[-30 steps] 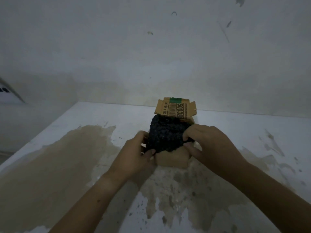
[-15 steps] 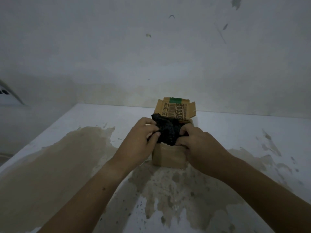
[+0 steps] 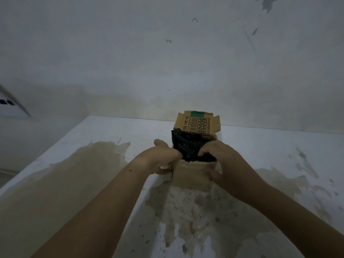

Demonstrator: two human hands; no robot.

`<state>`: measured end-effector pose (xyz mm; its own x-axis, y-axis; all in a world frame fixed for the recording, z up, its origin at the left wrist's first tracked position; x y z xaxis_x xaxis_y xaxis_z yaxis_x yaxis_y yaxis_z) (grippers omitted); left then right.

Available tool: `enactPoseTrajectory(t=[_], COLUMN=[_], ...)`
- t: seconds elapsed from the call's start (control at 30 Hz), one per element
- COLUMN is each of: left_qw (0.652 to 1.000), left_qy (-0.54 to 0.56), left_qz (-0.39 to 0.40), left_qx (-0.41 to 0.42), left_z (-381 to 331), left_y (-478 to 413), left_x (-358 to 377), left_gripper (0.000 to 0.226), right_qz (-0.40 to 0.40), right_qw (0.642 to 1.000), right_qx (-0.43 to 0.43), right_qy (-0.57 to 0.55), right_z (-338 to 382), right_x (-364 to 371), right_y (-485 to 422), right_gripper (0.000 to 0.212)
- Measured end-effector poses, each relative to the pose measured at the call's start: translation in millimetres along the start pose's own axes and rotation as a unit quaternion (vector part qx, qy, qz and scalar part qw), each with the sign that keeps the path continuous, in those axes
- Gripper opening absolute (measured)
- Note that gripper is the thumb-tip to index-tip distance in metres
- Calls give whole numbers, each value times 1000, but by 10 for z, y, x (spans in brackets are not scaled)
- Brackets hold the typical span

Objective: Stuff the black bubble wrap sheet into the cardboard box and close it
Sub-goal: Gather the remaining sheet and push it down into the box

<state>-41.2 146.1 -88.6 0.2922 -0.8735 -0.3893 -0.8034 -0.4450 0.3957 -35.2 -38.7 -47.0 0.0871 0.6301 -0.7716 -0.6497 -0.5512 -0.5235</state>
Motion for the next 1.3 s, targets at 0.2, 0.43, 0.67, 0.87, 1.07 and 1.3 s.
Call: enactPoseTrajectory(t=[0.2,0.43,0.67,0.87,1.07,1.3], left_qw=[998,982,972,942,933,946], left_qy=[-55,108,-23,-103,-164,-186], left_qz=[16,156,-14,-65,-81,-9], left_qx=[27,11,234,313,310,265], left_z=[89,90,-189,-312,-369,-334], left_y=[-93,39,53,35,-43,-95], left_x=[89,-106,-102,-35,-2,-86], left_gripper=[72,30,62,52,19,29], right_qz=[48,125,163,128,71,88], right_qw=[994,984,982,991,995,987], right_qx=[-36,9,23,22,67,-38], right_qy=[93,123,91,43,-34,133], right_z=[92,81,-22,33,56,103], right_x=[108,268,250,201,70,240], right_y=[-63,-131,-24,-15,-128,-219], right_gripper=[45,41,58,55,49,57])
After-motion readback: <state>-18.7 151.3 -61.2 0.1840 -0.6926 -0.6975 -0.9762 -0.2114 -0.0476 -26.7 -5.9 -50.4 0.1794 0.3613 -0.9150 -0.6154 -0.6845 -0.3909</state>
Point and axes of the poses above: each hand's wrist, its own y-axis away from the middle knuckle, its own x-axis out of the palm, z = x × y, the point moved 6 cm from there along -y, towards the middle knuckle, and after that the axes turned 13 degrees about -z, right-handed, at the moved point
